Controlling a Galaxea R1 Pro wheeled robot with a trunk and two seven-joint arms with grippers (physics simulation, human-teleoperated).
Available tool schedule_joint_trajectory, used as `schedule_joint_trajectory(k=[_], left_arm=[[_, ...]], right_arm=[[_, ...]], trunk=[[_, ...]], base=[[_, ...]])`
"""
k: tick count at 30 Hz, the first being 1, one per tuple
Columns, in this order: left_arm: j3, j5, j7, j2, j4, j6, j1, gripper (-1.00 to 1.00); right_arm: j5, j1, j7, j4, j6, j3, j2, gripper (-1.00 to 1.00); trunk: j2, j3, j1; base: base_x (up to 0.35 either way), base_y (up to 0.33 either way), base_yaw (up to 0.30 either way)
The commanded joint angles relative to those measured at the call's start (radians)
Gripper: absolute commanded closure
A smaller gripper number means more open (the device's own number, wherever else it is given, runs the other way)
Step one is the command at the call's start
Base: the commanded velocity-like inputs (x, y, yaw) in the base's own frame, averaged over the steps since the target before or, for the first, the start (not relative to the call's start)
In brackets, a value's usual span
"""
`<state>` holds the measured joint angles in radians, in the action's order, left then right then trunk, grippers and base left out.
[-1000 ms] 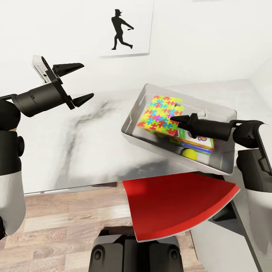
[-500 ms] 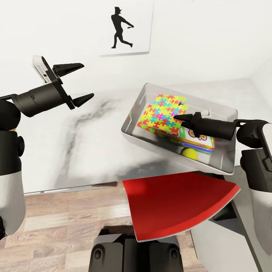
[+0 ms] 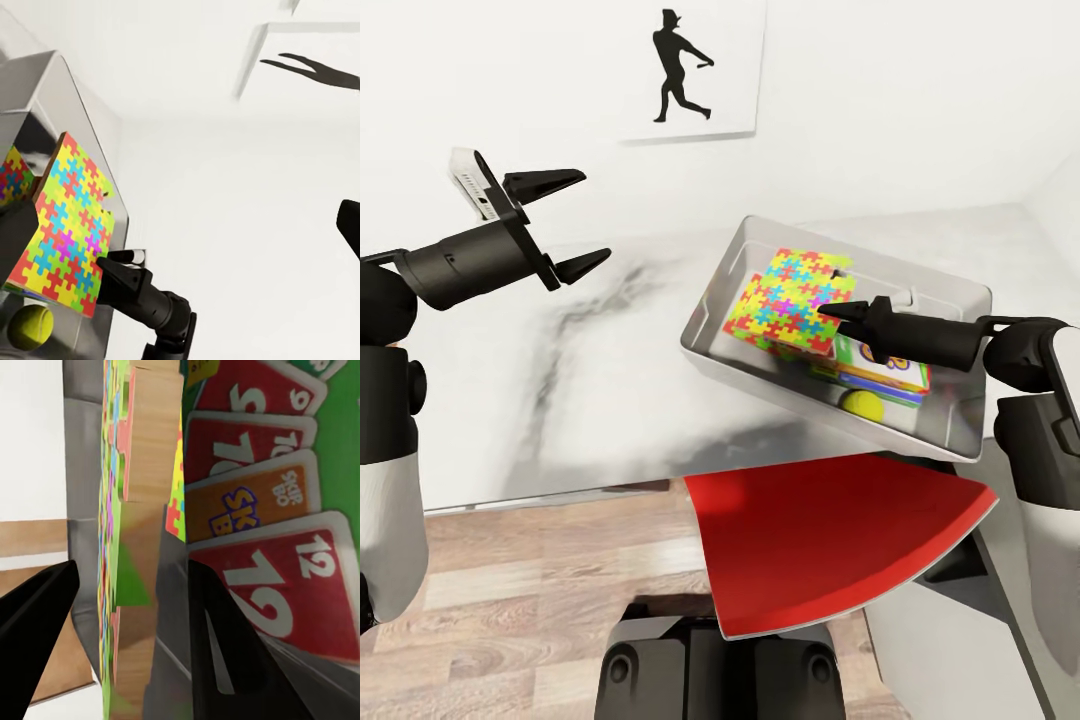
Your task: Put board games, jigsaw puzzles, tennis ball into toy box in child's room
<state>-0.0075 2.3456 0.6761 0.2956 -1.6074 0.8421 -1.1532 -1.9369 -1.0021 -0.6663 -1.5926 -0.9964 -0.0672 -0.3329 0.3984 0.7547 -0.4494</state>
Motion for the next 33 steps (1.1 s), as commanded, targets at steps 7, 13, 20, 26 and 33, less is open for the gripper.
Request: schedule_joint_trajectory(k=[7, 13, 20, 26, 33], left_arm=[[-0.003, 0.011, 0.01, -0.001, 0.0, -0.002, -0.005, -1.0], [-0.004, -0.011, 0.01, -0.004, 0.0, -0.002, -0.007, -1.0], [-0.005, -0.021, 0.006, -0.005, 0.0, -0.002, -0.007, -1.0], [-0.004, -0.025, 0.003, -0.006, 0.0, -0.002, -0.006, -1.0], [-0.005, -0.026, 0.002, -0.005, 0.0, -0.001, -0.005, -1.0]], right_arm=[[-0.01, 0.0, -0.014, -0.006, 0.03, -0.003, 0.0, 1.0], [-0.01, -0.001, -0.017, -0.008, 0.057, -0.004, 0.0, 1.0], [-0.01, -0.002, -0.017, -0.009, 0.067, -0.005, 0.0, 1.0], [-0.01, -0.007, -0.018, -0.008, 0.07, -0.005, 0.0, 1.0], [-0.01, -0.01, -0.018, -0.007, 0.071, -0.006, 0.001, 1.0]], trunk=[[0.002, 0.002, -0.001], [0.002, 0.006, -0.001], [0.002, 0.015, -0.001], [0.002, 0.024, -0.001], [0.002, 0.036, -0.001]], base=[[0.0, 0.0, 0.0], [0.0, 0.0, 0.0], [0.0, 0.0, 0.0], [0.0, 0.0, 0.0], [0.0, 0.0, 0.0]])
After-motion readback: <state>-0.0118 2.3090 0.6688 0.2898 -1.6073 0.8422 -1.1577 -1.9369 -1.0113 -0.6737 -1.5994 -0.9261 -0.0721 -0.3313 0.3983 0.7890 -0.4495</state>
